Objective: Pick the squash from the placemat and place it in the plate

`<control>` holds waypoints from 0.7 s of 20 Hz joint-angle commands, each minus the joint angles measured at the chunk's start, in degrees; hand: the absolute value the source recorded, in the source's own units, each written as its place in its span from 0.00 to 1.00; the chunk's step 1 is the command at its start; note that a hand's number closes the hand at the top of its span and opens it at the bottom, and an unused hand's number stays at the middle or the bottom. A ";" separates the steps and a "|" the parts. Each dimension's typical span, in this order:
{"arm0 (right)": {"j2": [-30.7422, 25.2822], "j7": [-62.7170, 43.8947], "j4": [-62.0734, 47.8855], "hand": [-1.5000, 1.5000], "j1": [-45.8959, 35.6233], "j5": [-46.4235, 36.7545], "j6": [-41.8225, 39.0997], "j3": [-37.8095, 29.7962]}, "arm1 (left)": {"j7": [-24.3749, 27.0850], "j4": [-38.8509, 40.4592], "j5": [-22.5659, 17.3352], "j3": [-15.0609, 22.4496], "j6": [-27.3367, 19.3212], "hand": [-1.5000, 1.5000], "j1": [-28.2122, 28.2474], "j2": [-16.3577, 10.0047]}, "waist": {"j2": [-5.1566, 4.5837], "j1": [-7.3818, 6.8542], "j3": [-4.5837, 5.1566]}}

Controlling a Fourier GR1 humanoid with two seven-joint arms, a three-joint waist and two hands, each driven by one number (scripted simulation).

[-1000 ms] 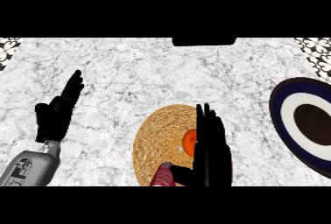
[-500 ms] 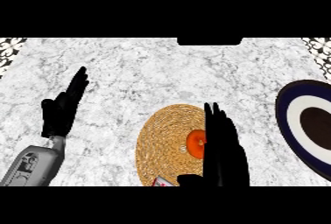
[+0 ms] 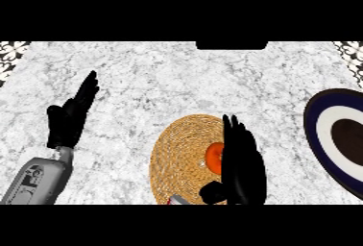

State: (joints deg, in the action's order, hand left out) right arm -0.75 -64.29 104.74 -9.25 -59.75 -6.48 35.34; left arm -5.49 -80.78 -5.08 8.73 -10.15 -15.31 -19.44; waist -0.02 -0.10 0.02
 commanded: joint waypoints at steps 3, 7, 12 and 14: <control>0.71 -7.55 -7.00 0.00 -3.22 3.31 1.24 0.84 | 0.78 1.68 1.15 -1.06 0.67 0.50 -0.49 1.45 | -0.05 -0.11 -0.01; 0.72 -6.63 -6.50 0.00 -0.18 2.75 0.24 0.00 | -1.81 -2.04 1.23 -1.56 1.75 0.50 0.49 1.14 | 0.07 -0.10 -0.02; 0.71 -1.74 -9.98 0.00 2.08 2.72 3.41 -1.89 | -3.24 -6.97 4.61 -0.85 0.32 0.50 4.52 2.57 | 0.09 -0.17 -0.03; -0.53 1.75 -7.04 0.00 5.17 2.27 -0.17 -5.53 | -2.84 -6.97 3.44 -2.69 2.68 0.50 4.03 1.66 | 0.10 0.06 -0.03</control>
State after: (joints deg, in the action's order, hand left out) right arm -0.80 -60.68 96.78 -5.96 -57.56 -5.24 31.69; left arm -7.20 -84.21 -2.34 6.62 -8.23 -13.19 -17.72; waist 0.03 -0.07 -0.01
